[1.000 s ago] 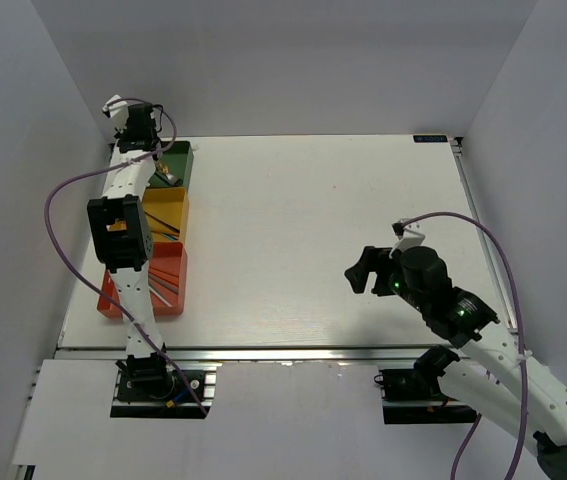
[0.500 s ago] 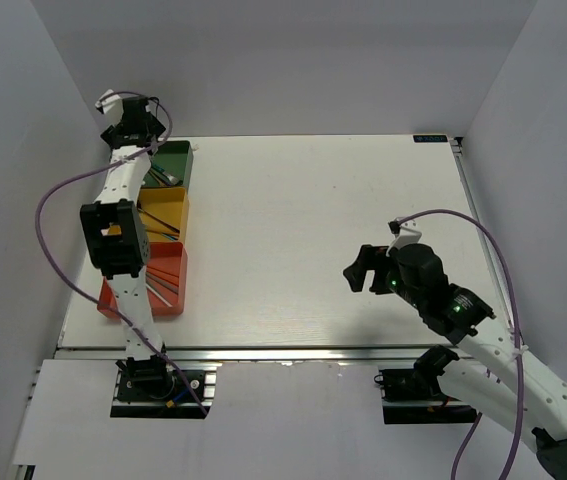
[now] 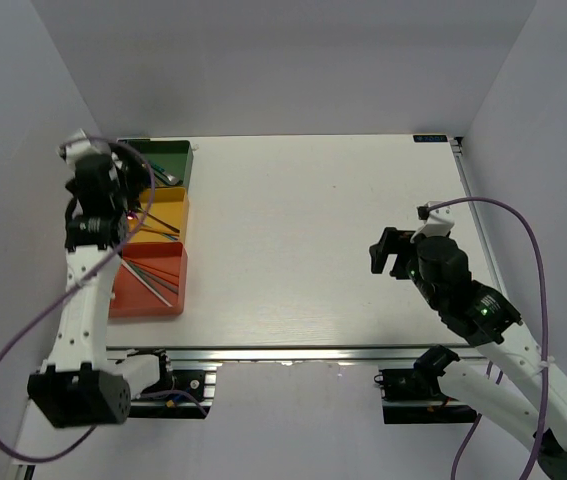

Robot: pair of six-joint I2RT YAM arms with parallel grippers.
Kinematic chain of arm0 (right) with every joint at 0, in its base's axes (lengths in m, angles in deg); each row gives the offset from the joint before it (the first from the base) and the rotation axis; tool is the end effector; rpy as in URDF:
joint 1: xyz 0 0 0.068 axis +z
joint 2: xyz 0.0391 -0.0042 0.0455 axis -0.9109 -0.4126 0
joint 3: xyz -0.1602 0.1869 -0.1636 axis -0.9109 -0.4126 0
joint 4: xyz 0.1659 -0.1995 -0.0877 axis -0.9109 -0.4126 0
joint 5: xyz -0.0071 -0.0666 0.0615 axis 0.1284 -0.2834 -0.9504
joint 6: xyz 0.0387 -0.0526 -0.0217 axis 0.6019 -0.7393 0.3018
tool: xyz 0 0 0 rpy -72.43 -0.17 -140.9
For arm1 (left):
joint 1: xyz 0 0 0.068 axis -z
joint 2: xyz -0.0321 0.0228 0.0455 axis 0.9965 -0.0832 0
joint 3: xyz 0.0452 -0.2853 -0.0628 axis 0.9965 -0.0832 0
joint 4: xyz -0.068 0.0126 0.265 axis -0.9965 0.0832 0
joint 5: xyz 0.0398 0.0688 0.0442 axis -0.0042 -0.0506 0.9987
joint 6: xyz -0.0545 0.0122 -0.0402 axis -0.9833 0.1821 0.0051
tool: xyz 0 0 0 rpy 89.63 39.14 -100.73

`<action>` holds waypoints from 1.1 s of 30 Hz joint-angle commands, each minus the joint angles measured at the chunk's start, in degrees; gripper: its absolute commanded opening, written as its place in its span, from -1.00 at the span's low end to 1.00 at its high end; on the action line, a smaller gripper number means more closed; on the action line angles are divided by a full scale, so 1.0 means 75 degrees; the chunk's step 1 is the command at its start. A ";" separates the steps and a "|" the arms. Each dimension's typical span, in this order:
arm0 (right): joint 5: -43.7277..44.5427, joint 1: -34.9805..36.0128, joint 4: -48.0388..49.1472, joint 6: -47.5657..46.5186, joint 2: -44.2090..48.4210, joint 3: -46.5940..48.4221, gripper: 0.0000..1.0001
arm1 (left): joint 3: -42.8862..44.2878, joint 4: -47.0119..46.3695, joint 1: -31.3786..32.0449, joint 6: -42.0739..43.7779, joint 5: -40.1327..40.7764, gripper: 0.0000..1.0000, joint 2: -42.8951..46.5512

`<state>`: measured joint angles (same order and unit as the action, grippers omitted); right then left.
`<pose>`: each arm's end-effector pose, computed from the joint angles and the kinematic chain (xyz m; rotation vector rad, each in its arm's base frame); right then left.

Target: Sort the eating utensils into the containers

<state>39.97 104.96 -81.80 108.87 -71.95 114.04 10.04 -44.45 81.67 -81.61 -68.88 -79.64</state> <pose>0.1322 0.0768 0.3445 0.0282 1.9190 0.2969 0.2753 0.0319 0.4157 -0.6932 1.8165 -0.0179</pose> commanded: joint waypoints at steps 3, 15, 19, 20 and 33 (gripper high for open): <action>0.1070 -0.0018 -0.0354 -0.0662 0.0081 0.0304 0.79 | -0.2845 0.0089 0.0192 0.0747 -0.0975 0.96 0.2136; 0.0931 -0.0018 0.0242 -0.1001 0.1064 -0.0644 0.79 | -0.4687 -0.0462 0.0977 0.0785 -0.0435 0.96 0.6427; 0.0861 -0.0006 0.0278 -0.0979 0.1311 -0.1019 0.79 | -0.4605 -0.0287 0.1269 0.0703 -0.0075 0.96 0.6593; 0.0861 -0.0006 0.0267 -0.0955 0.1334 -0.1066 0.79 | -0.4594 -0.0228 0.1352 0.0691 -0.0015 0.96 0.6593; 0.0814 -0.0006 0.0138 -0.0721 0.1264 -0.1172 0.79 | -0.4605 -0.0181 0.1610 0.0597 0.0396 0.96 0.6347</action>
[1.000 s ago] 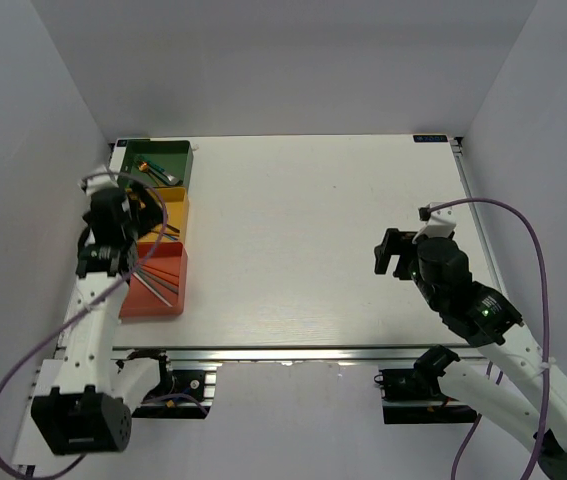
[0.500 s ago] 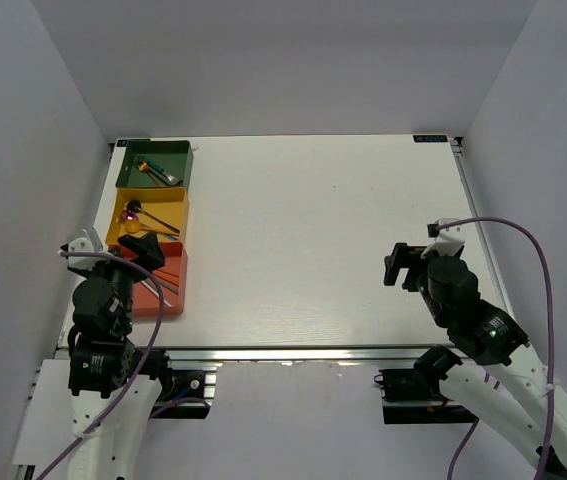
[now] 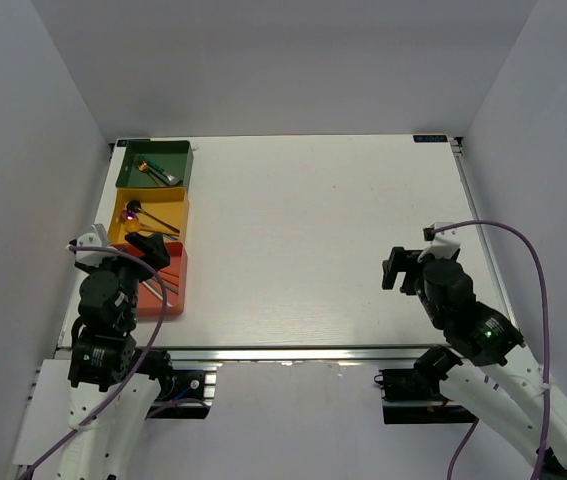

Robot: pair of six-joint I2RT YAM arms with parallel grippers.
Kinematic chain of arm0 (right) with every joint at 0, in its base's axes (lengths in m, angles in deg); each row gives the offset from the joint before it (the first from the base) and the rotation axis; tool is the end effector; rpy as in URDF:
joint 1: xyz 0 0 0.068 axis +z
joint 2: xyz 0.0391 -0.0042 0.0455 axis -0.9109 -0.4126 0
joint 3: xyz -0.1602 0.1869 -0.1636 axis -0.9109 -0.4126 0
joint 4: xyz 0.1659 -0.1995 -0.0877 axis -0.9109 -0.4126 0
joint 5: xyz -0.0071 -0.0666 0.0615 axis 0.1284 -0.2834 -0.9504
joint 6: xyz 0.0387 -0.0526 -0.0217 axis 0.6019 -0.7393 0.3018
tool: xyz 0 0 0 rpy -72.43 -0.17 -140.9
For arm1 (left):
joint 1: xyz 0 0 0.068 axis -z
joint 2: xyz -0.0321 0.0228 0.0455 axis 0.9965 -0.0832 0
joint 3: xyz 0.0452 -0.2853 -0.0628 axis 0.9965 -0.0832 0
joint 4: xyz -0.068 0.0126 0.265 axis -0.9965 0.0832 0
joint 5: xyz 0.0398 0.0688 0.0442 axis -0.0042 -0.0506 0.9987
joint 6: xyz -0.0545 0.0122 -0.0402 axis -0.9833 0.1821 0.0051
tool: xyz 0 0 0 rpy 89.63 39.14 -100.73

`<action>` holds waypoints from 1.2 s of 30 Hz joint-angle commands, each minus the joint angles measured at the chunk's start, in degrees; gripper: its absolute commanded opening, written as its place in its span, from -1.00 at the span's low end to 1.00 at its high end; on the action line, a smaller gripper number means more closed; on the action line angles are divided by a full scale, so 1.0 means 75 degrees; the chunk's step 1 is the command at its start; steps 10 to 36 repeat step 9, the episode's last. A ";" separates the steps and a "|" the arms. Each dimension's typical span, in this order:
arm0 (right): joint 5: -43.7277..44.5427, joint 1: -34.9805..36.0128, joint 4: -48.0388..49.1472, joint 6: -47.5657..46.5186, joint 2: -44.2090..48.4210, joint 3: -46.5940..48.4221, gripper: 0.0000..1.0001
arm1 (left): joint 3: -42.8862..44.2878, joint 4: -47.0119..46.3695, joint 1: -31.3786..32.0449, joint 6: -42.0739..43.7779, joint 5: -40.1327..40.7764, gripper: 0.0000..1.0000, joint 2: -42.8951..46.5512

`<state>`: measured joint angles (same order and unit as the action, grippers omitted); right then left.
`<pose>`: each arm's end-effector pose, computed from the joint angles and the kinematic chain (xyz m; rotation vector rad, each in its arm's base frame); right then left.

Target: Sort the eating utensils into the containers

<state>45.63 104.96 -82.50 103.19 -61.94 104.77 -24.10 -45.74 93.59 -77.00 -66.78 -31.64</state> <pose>0.1117 0.0538 0.3063 0.0000 1.8914 0.1405 0.0986 0.0024 0.3350 -0.4427 1.6321 -0.1551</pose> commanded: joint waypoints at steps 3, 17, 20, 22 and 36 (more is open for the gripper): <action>0.0059 -0.0018 0.0254 0.0096 -0.0082 0.0028 0.79 | -0.0065 -0.0021 0.0010 -0.0018 0.0093 0.96 -0.0123; -0.0222 -0.0018 0.0313 0.0038 -0.0152 0.0063 0.79 | -0.0077 -0.0056 0.0022 -0.0006 0.0023 0.96 -0.0275; -0.0222 -0.0018 0.0313 0.0038 -0.0152 0.0063 0.79 | -0.0077 -0.0056 0.0022 -0.0006 0.0023 0.96 -0.0275; -0.0222 -0.0018 0.0313 0.0038 -0.0152 0.0063 0.79 | -0.0077 -0.0056 0.0022 -0.0006 0.0023 0.96 -0.0275; -0.0222 -0.0018 0.0313 0.0038 -0.0152 0.0063 0.79 | -0.0077 -0.0056 0.0022 -0.0006 0.0023 0.96 -0.0275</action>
